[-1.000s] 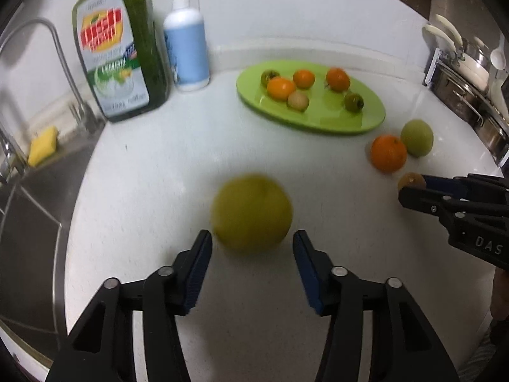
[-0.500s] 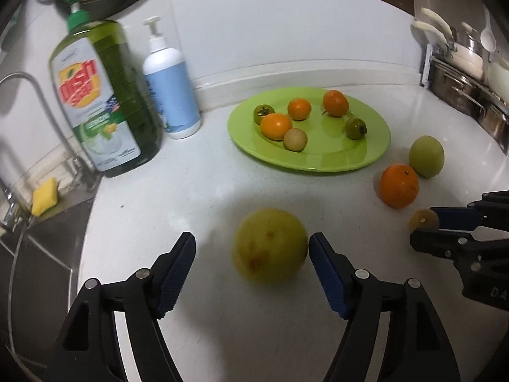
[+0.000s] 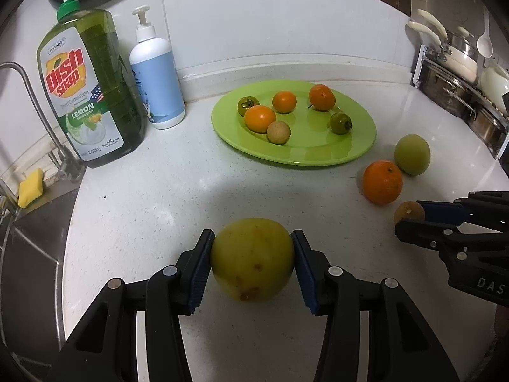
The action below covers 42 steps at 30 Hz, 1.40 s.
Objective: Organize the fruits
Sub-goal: 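Grasp the large yellow pomelo with the left gripper while the right gripper grasps the brown kiwi, then lower the pomelo and kiwi onto the lime-green plate and open both grippers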
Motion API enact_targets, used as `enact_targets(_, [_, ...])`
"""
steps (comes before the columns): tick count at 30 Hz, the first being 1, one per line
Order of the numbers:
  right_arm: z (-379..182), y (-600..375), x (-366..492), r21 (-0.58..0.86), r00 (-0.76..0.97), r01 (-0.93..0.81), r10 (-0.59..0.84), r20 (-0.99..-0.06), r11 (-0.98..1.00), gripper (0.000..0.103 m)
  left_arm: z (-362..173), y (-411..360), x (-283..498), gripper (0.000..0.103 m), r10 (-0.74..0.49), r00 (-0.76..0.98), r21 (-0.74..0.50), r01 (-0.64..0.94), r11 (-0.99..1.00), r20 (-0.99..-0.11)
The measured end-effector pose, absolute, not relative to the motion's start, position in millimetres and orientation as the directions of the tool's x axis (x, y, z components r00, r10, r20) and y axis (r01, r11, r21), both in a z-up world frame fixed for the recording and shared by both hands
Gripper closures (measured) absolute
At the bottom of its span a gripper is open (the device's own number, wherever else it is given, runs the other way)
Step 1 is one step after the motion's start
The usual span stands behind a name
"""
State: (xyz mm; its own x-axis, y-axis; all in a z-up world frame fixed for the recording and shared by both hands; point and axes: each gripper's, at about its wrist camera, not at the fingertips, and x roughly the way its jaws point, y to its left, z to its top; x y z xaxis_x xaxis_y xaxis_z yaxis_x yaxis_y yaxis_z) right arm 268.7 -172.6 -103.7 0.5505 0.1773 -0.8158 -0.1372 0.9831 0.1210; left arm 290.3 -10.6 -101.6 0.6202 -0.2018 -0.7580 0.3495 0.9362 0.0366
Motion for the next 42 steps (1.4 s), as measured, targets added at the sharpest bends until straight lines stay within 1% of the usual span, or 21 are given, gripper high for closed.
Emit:
enact_targets(10, [-92.1, -176.9, 264.1, 0.131, 0.577, -0.138, 0.187, -0.795, 0.982, 0.072, -79.5, -10.5, 283.9, 0.055, -0.221, 0.631, 0.015, 0.347, 0.938, -0.744])
enact_targets(24, [-52.2, -196.0, 271.5, 0.139, 0.653, -0.143, 0.198, -0.731, 0.980, 0.072, -33.6, -32.7, 291.4, 0.055, -0.286, 0.674, 0.005, 0.394, 0.919, -0.681])
enact_targets(32, [-37.8, -208.0, 303.4, 0.128, 0.660, -0.172, 0.211, -0.721, 0.977, 0.072, -19.8, -53.6, 315.7, 0.055, -0.320, 0.667, 0.003, 0.435, 0.901, -0.673])
enact_targets(42, [-29.8, -222.8, 354.1, 0.105, 0.650, -0.208, 0.218, -0.728, 0.973, 0.072, -14.9, -77.9, 363.7, 0.055, -0.345, 0.632, -0.025, 0.458, 0.889, -0.693])
